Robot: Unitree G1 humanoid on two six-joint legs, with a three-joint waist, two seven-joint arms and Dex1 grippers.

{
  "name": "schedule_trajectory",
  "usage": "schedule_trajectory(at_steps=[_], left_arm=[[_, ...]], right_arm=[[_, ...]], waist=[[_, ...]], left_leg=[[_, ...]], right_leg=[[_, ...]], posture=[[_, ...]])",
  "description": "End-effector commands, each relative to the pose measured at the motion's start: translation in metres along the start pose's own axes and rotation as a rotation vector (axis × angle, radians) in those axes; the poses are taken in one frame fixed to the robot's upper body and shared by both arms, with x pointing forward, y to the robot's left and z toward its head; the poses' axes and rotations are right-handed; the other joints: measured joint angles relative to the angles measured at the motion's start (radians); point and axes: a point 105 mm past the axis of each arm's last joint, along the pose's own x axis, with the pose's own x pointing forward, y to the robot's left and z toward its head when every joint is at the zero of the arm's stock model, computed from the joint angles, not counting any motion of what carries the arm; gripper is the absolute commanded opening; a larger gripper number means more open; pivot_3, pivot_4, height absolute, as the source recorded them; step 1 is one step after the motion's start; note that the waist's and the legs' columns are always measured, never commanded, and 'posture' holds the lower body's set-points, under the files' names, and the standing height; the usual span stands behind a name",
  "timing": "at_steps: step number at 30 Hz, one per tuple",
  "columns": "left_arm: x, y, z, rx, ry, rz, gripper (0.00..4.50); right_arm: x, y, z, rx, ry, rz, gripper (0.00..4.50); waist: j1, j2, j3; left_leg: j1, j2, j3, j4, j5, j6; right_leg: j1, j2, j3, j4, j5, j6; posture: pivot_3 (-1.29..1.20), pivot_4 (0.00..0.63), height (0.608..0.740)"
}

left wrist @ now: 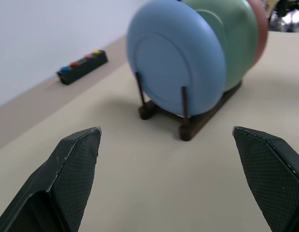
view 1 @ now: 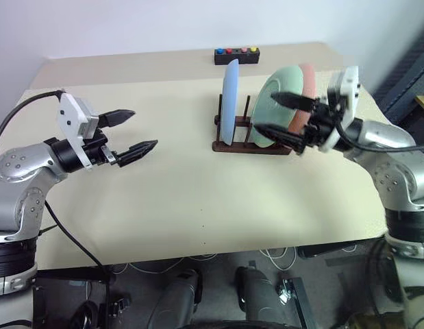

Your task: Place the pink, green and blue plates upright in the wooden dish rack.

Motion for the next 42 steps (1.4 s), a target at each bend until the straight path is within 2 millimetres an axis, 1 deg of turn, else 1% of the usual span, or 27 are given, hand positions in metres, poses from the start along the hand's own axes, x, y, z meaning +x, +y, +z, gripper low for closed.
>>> schedule_trajectory(at_steps=[1,2,4,6,8,11,16,18,20,21,23,31,36,38,42], left_arm=[[0.002,-0.004,0.012,0.041,-0.040,-0.027,4.50],[0.004,-0.004,0.012,0.041,-0.040,-0.031,4.50],[0.007,-0.004,0.012,0.039,-0.045,-0.041,4.50],[0.009,-0.004,0.012,0.046,-0.047,-0.048,4.50],[0.011,-0.001,0.013,0.057,-0.048,-0.048,4.50],[0.013,0.006,0.014,0.069,-0.047,-0.032,4.50],[0.013,0.009,0.016,0.093,-0.045,-0.029,4.50],[0.013,0.009,0.016,0.096,-0.046,-0.028,4.50],[0.013,0.009,0.016,0.099,-0.047,-0.026,4.50],[0.013,0.009,0.016,0.100,-0.047,-0.025,4.50],[0.013,0.009,0.016,0.101,-0.047,-0.024,4.50],[0.012,0.008,0.015,0.095,-0.042,-0.020,4.50],[0.011,0.008,0.015,0.094,-0.041,-0.018,4.50],[0.011,0.008,0.015,0.093,-0.039,-0.017,4.50],[0.010,0.007,0.014,0.088,-0.036,-0.017,4.50]], right_arm=[[-0.019,0.001,0.007,-0.077,0.053,0.019,3.59],[-0.024,0.003,-0.004,-0.097,0.119,0.021,3.14],[-0.029,0.007,-0.017,-0.109,0.176,0.026,2.10],[-0.029,0.006,-0.026,-0.148,0.224,0.009,1.07],[-0.031,0.001,-0.041,-0.204,0.296,-0.011,0.09],[-0.032,-0.006,-0.054,-0.273,0.351,-0.042,0.03],[-0.027,-0.016,-0.059,-0.405,0.392,-0.072,0.03],[-0.027,-0.018,-0.062,-0.491,0.427,-0.063,0.03],[-0.029,-0.027,-0.066,-0.605,0.483,-0.076,0.03],[-0.028,-0.029,-0.065,-0.622,0.478,-0.084,0.03],[-0.024,-0.033,-0.058,-0.635,0.442,-0.105,0.03],[-0.014,-0.043,-0.036,-0.791,0.394,-0.144,0.03],[-0.008,-0.042,-0.025,-0.823,0.353,-0.142,0.03],[-0.005,-0.043,-0.017,-0.846,0.331,-0.157,0.03],[0.003,-0.051,0.007,-0.923,0.244,-0.241,0.03]], waist=[[0.001,0.000,0.000],[0.004,0.000,0.000],[0.008,-0.001,0.000],[0.007,0.000,0.000],[0.006,0.000,0.000],[0.007,0.000,0.000],[0.007,0.000,0.000],[0.007,0.000,0.000],[0.007,0.000,0.000],[0.007,0.000,0.000],[0.007,0.000,0.000],[0.006,0.000,0.000],[0.006,0.000,0.000],[0.005,0.000,0.000],[0.002,0.000,0.000]], left_leg=[[0.000,0.001,0.000,0.000,0.000,0.000],[0.000,0.001,0.000,0.000,0.000,0.000],[0.000,0.001,0.000,0.000,0.000,0.000],[0.000,0.001,0.000,0.001,0.000,0.000],[0.000,0.001,0.000,0.002,0.000,0.000],[0.000,0.001,0.001,0.002,0.000,0.000],[0.000,0.001,0.001,0.002,0.000,0.000],[0.000,0.001,0.001,0.002,0.000,0.000],[0.000,0.001,0.001,0.002,0.000,0.000],[0.000,0.001,0.001,0.002,0.000,0.000],[0.000,0.001,0.001,0.002,0.000,-0.001],[0.000,0.001,0.001,0.002,0.000,-0.001],[0.000,0.001,0.000,0.002,0.000,-0.001],[0.000,0.001,0.000,0.002,0.000,-0.001],[0.000,0.001,0.001,0.002,0.000,-0.001]], right_leg=[[0.000,0.000,0.000,0.000,0.000,0.000],[0.000,0.000,0.000,0.000,0.000,0.000],[0.000,0.000,0.000,-0.001,0.000,0.000],[0.001,-0.001,0.000,-0.001,0.000,0.000],[0.001,-0.001,0.000,-0.001,0.000,0.000],[0.001,-0.001,0.000,-0.001,0.000,0.000],[0.001,-0.001,0.000,-0.001,0.000,0.000],[0.001,-0.001,0.000,-0.001,0.000,0.000],[0.001,0.001,0.000,-0.001,0.000,0.000],[0.001,0.001,0.000,-0.001,0.000,0.000],[0.001,0.001,0.000,-0.001,0.000,0.000],[0.001,0.001,0.000,-0.001,0.000,0.000],[0.001,0.001,0.000,0.000,0.000,-0.001],[0.001,0.001,0.000,0.000,0.000,-0.001],[0.000,0.001,0.000,0.000,0.000,-0.001]], posture=[[0.00,0.150,0.740],[0.00,0.150,0.740],[0.00,0.150,0.740],[0.00,0.150,0.740],[0.00,0.150,0.740],[0.00,0.150,0.740],[0.00,0.150,0.740],[0.00,0.150,0.740],[0.00,0.150,0.740],[0.00,0.150,0.740],[0.00,0.150,0.740],[0.00,0.150,0.740],[0.00,0.150,0.740],[0.00,0.150,0.740],[0.00,0.150,0.740]])
